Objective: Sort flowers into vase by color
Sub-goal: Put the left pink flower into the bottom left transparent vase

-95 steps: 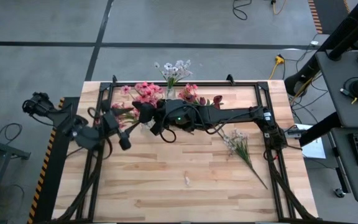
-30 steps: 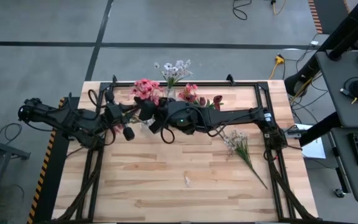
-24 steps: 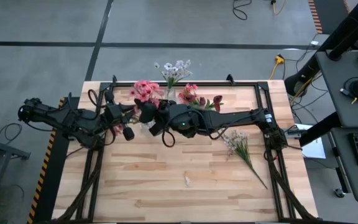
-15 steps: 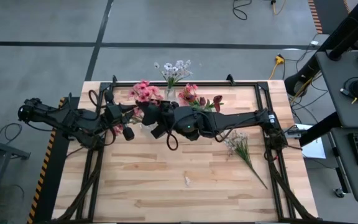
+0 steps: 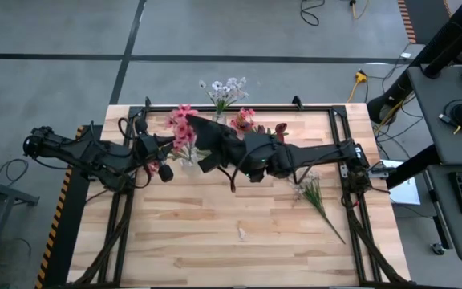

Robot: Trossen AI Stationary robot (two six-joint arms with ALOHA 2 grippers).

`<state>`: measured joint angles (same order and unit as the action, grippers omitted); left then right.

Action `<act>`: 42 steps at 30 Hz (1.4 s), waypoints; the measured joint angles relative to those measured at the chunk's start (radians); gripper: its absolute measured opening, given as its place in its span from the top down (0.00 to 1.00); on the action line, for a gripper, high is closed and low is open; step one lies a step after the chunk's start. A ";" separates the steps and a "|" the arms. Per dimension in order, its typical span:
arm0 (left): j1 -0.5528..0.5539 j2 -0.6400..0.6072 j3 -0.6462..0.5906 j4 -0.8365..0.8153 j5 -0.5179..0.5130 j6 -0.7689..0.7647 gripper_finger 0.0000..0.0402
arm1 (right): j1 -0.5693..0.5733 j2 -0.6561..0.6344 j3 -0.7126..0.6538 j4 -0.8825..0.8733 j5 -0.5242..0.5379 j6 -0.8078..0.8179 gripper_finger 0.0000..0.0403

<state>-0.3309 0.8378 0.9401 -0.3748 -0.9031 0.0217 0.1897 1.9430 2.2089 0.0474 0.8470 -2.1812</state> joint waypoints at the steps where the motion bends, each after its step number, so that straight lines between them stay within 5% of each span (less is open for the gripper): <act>1: 0.000 0.000 0.000 -0.001 0.000 -0.004 1.00 | 0.005 0.000 0.000 0.017 0.009 0.019 0.17; 14: 0.000 0.002 0.000 -0.049 0.001 -0.061 1.00 | 0.059 -0.027 0.000 0.003 0.279 0.542 0.20; 29: 0.000 0.004 -0.004 -0.055 0.004 -0.068 1.00 | 0.158 -0.058 -0.002 -0.196 0.272 0.946 0.20; 32: 0.000 0.004 -0.005 -0.056 0.004 -0.068 1.00 | 0.163 -0.098 -0.002 -0.445 0.147 1.251 0.20; 37: 0.000 0.004 -0.005 -0.055 0.005 -0.068 1.00 | 0.060 -0.163 -0.004 -0.760 -0.389 1.888 0.20; 42: 0.000 0.004 -0.005 -0.051 0.005 -0.074 1.00 | -0.025 -0.141 -0.063 -0.757 -0.455 1.990 0.20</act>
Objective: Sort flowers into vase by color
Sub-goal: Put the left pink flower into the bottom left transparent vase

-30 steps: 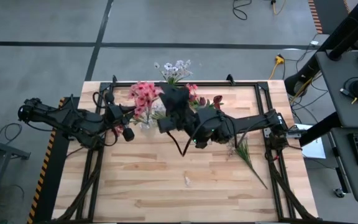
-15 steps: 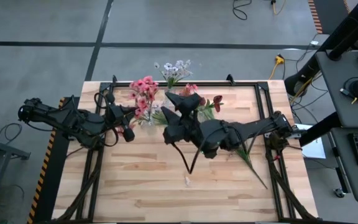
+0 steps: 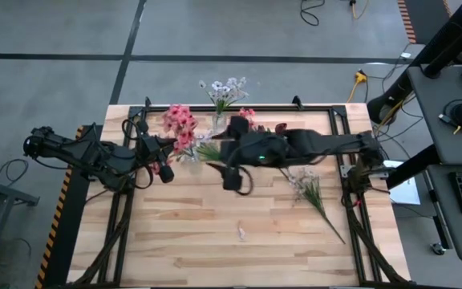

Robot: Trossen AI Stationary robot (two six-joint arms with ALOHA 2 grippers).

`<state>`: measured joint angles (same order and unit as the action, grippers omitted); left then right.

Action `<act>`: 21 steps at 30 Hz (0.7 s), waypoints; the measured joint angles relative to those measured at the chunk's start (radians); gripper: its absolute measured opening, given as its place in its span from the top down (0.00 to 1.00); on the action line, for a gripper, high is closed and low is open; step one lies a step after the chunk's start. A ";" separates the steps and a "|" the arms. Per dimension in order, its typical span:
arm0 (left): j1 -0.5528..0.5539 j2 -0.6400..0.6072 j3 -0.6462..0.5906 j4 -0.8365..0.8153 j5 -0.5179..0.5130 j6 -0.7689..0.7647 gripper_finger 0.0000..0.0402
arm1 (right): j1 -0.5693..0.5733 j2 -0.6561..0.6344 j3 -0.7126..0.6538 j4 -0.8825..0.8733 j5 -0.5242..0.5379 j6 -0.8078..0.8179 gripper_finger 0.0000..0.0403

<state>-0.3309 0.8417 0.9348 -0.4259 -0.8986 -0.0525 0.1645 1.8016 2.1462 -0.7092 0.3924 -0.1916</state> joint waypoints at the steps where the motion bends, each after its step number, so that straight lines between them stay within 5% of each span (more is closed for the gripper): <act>1: 0.000 0.000 0.000 0.000 0.000 -0.002 1.00 | -0.010 0.005 -0.018 0.008 0.000 0.013 0.20; 13: 0.000 -0.008 0.000 -0.002 0.000 -0.006 1.00 | -0.156 0.012 -0.318 0.473 -0.095 -0.004 0.22; 18: 0.000 -0.008 0.000 -0.002 0.000 -0.006 1.00 | -0.217 0.016 -0.403 0.649 -0.313 0.060 0.33; 21: 0.000 -0.008 0.000 -0.001 0.000 -0.011 1.00 | -0.230 0.018 -0.412 0.684 -0.337 0.085 0.41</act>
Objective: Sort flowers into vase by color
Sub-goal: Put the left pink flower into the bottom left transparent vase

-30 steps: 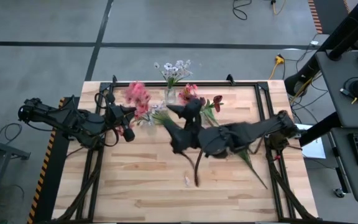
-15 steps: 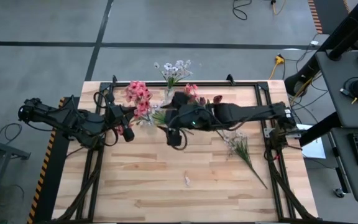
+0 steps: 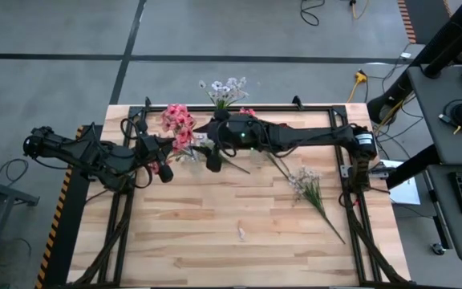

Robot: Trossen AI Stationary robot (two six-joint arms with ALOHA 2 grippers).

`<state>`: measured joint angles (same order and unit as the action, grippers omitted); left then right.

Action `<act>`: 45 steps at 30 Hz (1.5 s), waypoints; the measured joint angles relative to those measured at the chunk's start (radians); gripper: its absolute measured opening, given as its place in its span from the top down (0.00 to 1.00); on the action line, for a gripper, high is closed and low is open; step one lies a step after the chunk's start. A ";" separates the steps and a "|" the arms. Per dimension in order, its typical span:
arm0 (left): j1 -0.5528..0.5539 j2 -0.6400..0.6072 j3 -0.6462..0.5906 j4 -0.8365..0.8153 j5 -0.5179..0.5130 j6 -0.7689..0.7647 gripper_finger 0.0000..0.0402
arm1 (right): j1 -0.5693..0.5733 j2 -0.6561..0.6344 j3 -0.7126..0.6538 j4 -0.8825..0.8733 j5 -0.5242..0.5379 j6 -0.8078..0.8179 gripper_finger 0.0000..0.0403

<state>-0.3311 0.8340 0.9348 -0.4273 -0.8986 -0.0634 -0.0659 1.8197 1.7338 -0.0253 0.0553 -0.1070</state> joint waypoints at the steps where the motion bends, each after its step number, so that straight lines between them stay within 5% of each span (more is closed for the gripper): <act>1: 0.000 0.000 0.000 0.000 0.000 -0.002 1.00 | -0.003 0.000 -0.003 0.015 -0.003 0.002 0.43; 16: 0.000 0.002 0.000 0.019 0.000 -0.003 1.00 | -0.016 0.044 0.012 0.084 -0.008 -0.021 0.55; 29: -0.002 -0.005 0.061 -0.012 0.000 0.002 0.71 | -0.016 0.044 0.012 0.083 -0.006 -0.049 0.96; 35: -0.016 -0.005 0.119 -0.098 0.000 0.001 0.62 | -0.016 0.044 0.012 0.083 -0.006 -0.034 0.97; 45: -0.067 -0.005 0.186 -0.196 0.001 -0.018 0.61 | -0.016 0.044 0.012 0.082 -0.005 0.003 0.97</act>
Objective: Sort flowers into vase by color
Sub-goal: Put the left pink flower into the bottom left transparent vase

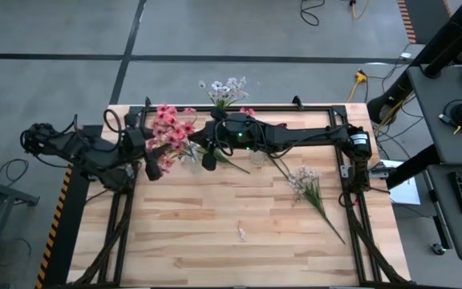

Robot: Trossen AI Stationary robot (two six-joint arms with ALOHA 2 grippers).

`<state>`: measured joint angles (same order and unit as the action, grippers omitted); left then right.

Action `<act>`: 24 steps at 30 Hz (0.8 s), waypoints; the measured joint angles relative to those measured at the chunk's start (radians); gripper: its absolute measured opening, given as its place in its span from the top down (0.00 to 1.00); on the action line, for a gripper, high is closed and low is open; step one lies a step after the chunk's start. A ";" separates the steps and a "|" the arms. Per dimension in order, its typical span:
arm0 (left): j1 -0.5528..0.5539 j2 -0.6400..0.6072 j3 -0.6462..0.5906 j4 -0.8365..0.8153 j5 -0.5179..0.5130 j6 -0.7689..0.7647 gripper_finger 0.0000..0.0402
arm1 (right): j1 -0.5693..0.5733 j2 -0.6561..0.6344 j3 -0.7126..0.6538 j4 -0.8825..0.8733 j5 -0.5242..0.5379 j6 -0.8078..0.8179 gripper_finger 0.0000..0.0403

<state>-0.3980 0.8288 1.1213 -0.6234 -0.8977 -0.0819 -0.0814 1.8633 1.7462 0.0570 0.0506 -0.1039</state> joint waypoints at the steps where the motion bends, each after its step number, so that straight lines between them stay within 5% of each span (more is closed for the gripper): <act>1: -0.006 0.000 0.008 -0.014 0.000 -0.007 0.61 | 0.000 0.000 0.000 0.000 0.002 0.000 0.97; 24: -0.112 0.000 0.141 -0.083 0.000 -0.025 0.61 | -0.011 0.003 -0.049 -0.021 0.014 0.022 0.97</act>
<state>-0.5102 0.8288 1.2621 -0.7063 -0.8978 -0.1066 -0.0925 1.8668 1.6972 0.0362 0.0641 -0.0821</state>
